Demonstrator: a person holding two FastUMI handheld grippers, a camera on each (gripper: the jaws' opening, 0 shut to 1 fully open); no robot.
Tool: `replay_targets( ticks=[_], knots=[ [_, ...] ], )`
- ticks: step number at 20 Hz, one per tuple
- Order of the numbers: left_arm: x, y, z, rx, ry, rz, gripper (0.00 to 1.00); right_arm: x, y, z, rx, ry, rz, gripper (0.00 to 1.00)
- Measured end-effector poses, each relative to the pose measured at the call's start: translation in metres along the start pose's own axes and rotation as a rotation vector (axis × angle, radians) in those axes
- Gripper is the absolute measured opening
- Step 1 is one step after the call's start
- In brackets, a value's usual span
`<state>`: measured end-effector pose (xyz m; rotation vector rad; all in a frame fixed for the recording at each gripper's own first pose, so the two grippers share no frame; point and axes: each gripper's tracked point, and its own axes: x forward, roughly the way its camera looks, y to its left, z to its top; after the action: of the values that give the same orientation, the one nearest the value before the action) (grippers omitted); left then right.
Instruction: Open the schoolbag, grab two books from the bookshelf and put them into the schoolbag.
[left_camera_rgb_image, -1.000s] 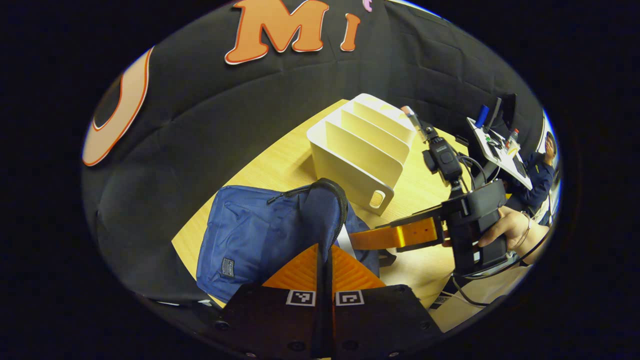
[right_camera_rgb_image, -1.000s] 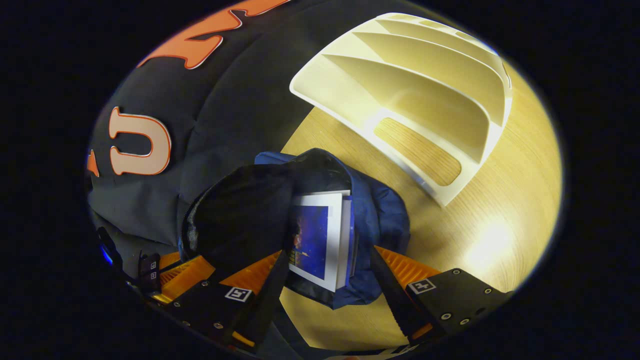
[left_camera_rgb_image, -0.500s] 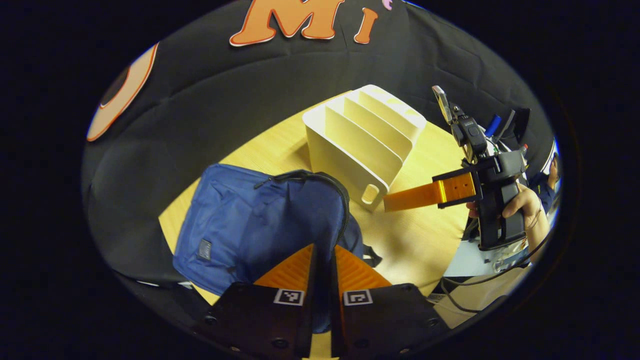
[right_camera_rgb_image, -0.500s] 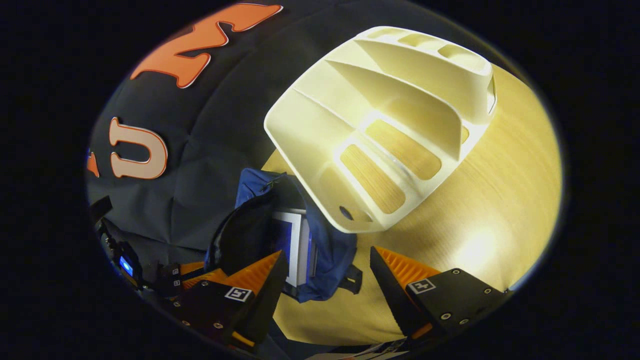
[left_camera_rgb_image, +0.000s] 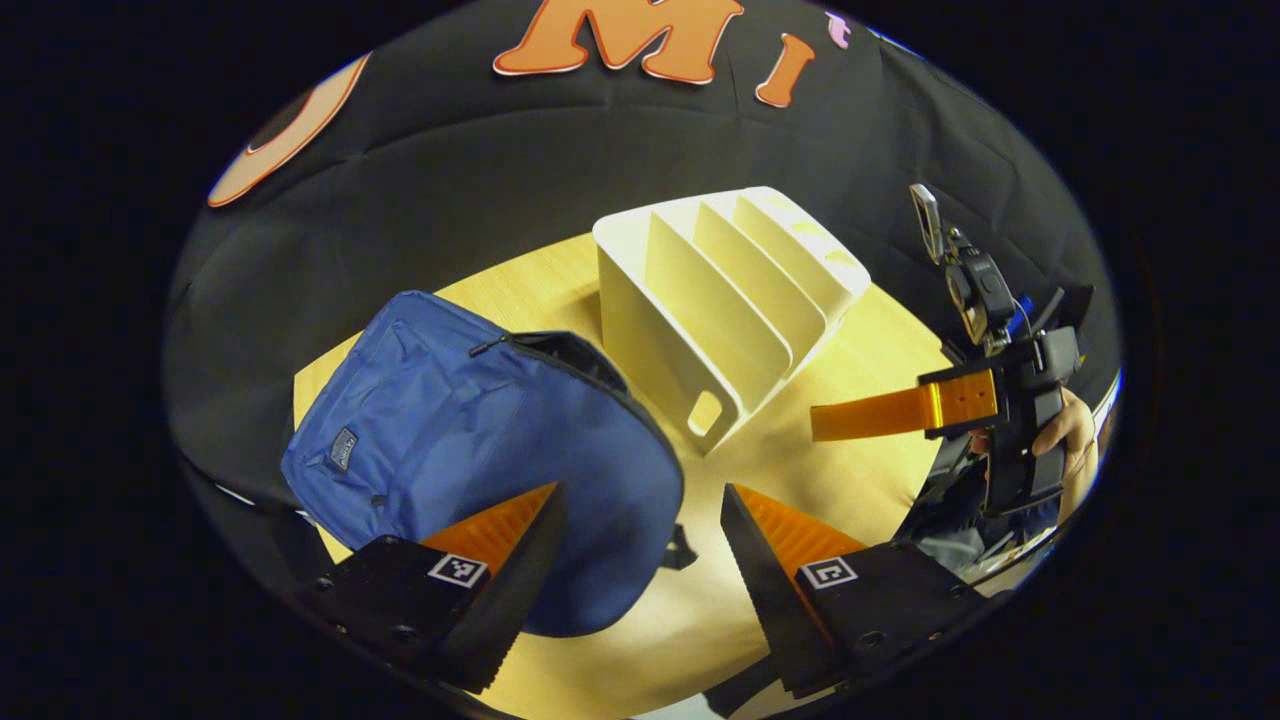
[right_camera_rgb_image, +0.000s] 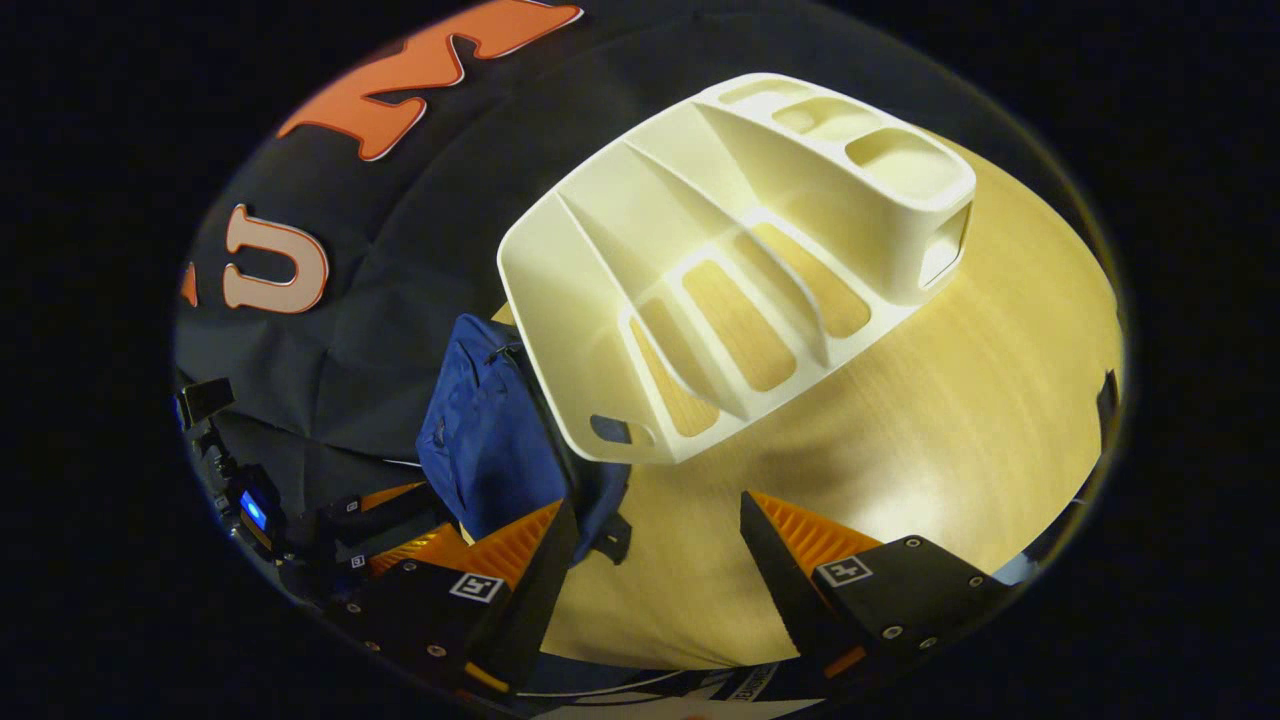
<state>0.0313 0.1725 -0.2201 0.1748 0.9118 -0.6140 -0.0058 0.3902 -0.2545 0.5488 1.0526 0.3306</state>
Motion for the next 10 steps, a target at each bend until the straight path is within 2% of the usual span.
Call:
replay_targets(
  ticks=[5, 8, 10],
  knots=[
    [-0.01, -0.045, 0.045, -0.067, -0.17, 0.027, 0.98, -0.057, -0.034, 0.049, -0.115, -0.115, -0.038, 0.97],
    [-0.023, -0.052, 0.083, -0.099, -0.288, 0.076, 0.98, -0.093, -0.04, 0.085, -0.209, -0.228, -0.07, 0.97],
    [-0.043, -0.055, 0.105, -0.085, -0.379, 0.135, 0.97, -0.117, -0.037, 0.106, -0.268, -0.304, -0.077, 0.97]
  ],
)
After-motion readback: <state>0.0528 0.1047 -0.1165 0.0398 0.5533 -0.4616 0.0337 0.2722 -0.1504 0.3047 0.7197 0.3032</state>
